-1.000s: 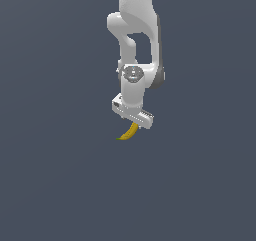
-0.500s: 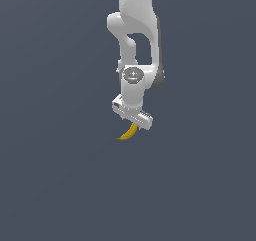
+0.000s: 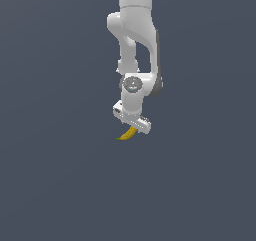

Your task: Pick up the object and move it to a goal position.

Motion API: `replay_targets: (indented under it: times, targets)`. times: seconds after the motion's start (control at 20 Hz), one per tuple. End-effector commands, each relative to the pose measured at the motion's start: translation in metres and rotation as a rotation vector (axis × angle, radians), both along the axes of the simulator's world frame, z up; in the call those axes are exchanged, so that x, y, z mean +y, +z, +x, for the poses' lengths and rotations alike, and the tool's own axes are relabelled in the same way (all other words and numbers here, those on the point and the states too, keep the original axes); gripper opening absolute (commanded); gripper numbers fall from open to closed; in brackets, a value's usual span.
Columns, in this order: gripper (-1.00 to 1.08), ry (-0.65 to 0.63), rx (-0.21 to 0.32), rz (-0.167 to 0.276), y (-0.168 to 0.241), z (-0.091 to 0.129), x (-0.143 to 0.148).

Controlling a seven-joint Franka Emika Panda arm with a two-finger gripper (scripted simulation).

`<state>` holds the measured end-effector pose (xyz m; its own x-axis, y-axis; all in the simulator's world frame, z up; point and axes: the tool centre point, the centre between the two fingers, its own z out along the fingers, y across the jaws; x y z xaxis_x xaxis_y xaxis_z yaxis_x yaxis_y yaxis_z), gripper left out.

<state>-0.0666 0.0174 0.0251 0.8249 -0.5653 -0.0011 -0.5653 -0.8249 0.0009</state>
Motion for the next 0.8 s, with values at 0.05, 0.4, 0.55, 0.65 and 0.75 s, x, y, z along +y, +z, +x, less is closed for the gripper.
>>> replay_targets:
  times: [0.05,0.4,0.55,0.65,0.75]
  targets:
    - [1.00,0.000,-0.001,0.000,-0.0062,0.0008,0.0003]
    - [-1.00,0.000,-0.001,0.000,-0.0065,0.0009,0.0003]
    - [-1.00,0.000,-0.001,0.000,-0.0065,0.0009,0.0003]
    - [-1.00,0.001,-0.004,0.001,-0.0052,0.0016,0.0014]
    - [-1.00,0.001,-0.004,0.001,-0.0043,0.0022,0.0017]
